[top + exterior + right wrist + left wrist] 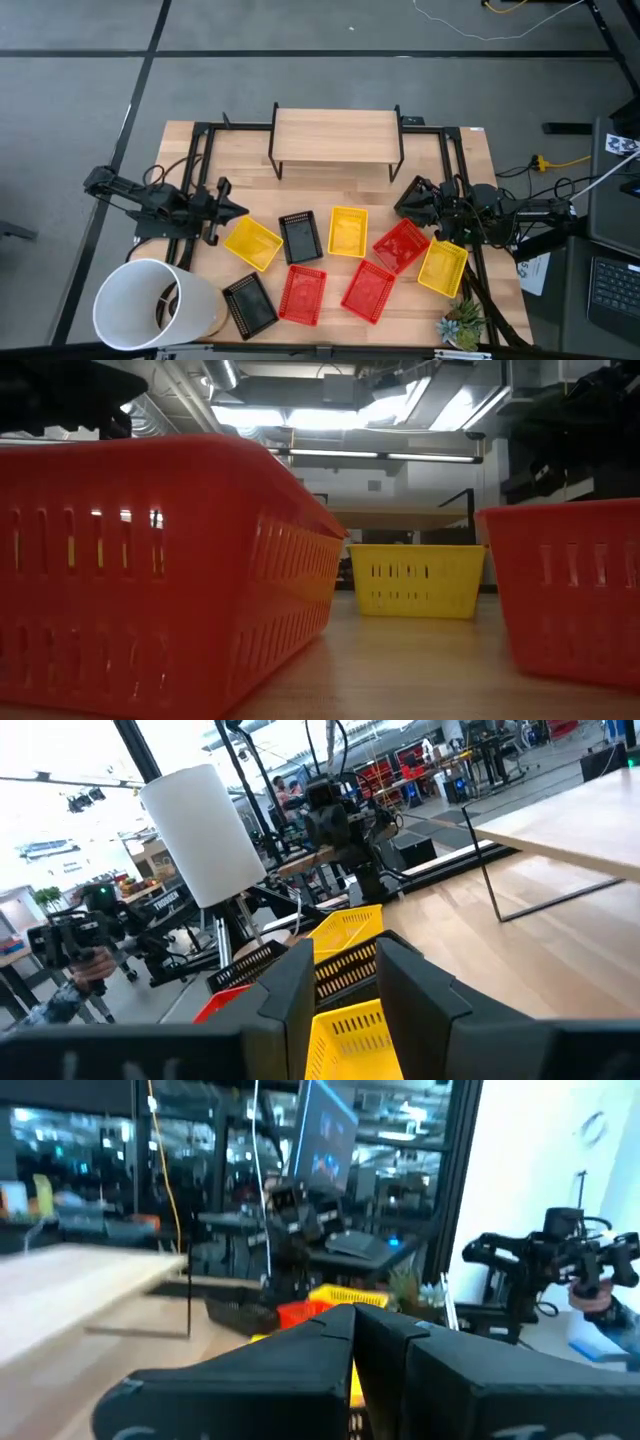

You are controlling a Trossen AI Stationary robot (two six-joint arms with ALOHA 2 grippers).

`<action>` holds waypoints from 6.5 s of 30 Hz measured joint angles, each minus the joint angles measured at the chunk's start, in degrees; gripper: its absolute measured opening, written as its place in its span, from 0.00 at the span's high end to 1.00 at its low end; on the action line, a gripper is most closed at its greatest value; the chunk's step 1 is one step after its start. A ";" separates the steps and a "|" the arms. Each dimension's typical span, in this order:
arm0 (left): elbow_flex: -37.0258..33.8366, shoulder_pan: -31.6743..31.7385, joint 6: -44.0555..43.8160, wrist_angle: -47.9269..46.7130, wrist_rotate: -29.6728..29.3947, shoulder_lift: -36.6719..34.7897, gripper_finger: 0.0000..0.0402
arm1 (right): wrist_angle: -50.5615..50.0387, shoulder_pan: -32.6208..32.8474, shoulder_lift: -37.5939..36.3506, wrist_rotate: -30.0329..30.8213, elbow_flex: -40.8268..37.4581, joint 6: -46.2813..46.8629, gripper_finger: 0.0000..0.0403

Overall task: Stack baskets on shelf by color
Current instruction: Put the right yellow basket on the shelf

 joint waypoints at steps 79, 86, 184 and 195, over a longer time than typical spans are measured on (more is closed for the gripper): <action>53.13 -5.34 -6.22 -49.79 49.16 91.57 1.00 | -4.61 -0.02 0.31 3.02 0.00 1.45 0.73; 53.14 -3.84 -5.35 -51.19 31.68 94.49 1.00 | -4.59 0.00 0.33 3.04 0.00 1.43 0.73; 60.52 14.80 1.91 -63.04 7.74 77.18 1.00 | -64.97 44.83 102.97 -7.45 58.33 57.08 0.97; 60.52 14.80 2.78 -63.06 7.88 77.18 1.00 | -83.22 44.85 101.85 -8.77 76.72 58.37 1.00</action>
